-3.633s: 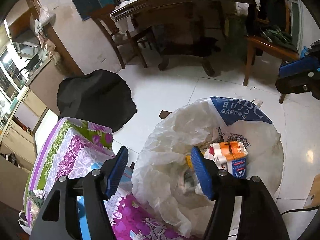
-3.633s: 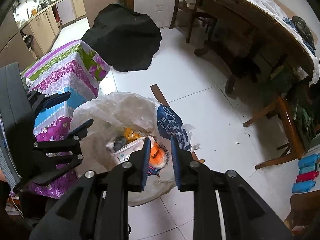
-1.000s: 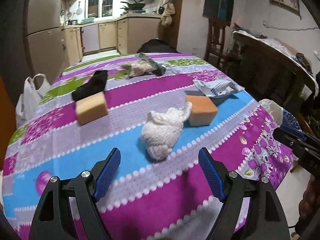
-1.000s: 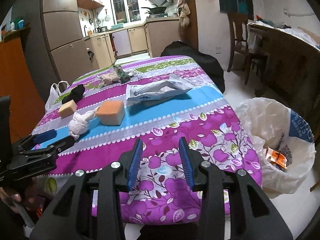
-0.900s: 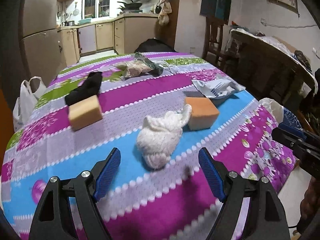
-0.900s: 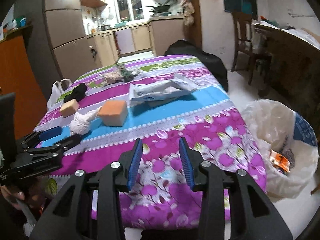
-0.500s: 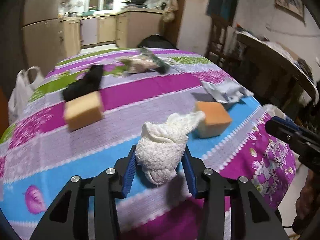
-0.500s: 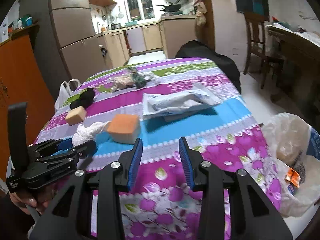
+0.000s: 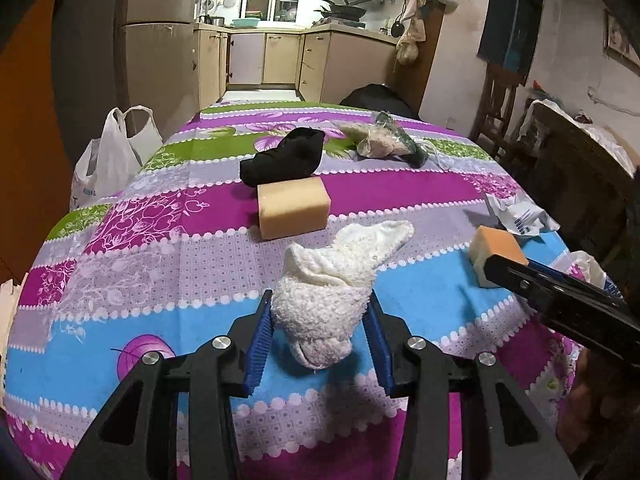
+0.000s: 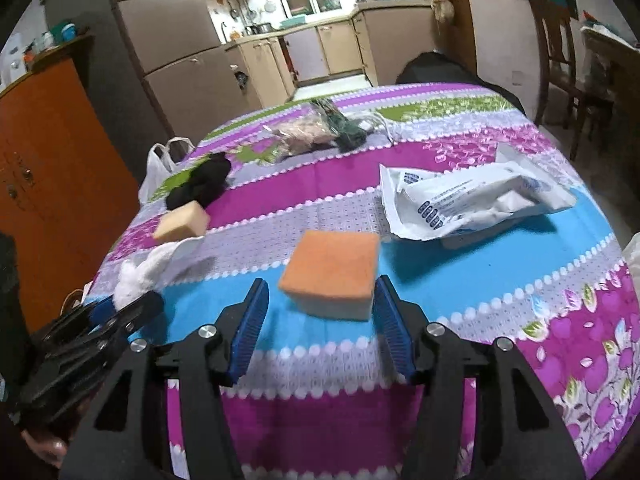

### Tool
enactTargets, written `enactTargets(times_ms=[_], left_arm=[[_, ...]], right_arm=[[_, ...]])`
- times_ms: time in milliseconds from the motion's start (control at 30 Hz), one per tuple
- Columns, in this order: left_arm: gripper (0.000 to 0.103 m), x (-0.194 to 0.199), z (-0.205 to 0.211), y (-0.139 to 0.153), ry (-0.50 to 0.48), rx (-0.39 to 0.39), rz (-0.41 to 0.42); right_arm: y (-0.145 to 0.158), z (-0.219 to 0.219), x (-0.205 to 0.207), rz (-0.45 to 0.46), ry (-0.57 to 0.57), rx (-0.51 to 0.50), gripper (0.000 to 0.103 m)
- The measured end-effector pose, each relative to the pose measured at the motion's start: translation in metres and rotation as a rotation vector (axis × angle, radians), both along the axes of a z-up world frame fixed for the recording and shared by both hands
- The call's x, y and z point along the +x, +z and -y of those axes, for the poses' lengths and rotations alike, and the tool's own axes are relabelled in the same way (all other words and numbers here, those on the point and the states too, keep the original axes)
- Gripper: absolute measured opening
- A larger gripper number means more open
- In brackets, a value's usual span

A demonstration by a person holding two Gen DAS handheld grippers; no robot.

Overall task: Collect trash
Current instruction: 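Grasp the white cloth with the left tool while the right grasps the orange sponge, then carry the white cloth and orange sponge over the white trash bag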

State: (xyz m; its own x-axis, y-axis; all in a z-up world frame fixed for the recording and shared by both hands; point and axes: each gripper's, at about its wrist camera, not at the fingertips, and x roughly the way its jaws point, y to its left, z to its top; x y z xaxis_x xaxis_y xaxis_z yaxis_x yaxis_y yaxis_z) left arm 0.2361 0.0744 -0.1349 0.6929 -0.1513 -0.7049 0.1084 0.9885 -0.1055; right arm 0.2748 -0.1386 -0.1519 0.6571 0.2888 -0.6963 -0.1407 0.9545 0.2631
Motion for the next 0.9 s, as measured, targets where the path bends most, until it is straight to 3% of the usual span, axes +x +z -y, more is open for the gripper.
enactTargets(times_ms=[367, 667, 900], left_arm=[[0.045, 0.002, 0.006, -0.01, 0.0, 0.059, -0.003], [0.044, -0.013, 0.018, 0.007, 0.006, 0.113, 0.029], [0.044, -0.027, 0.042, 0.024, -0.025, 0.155, 0.073]], right_arm=[[-0.004, -0.001, -0.001, -0.004, -0.011, -0.026, 0.042], [0.02, -0.014, -0.042, 0.051, 0.063, -0.032, 0.042], [0.036, 0.016, -0.075, 0.098, -0.003, -0.011, 0.042]])
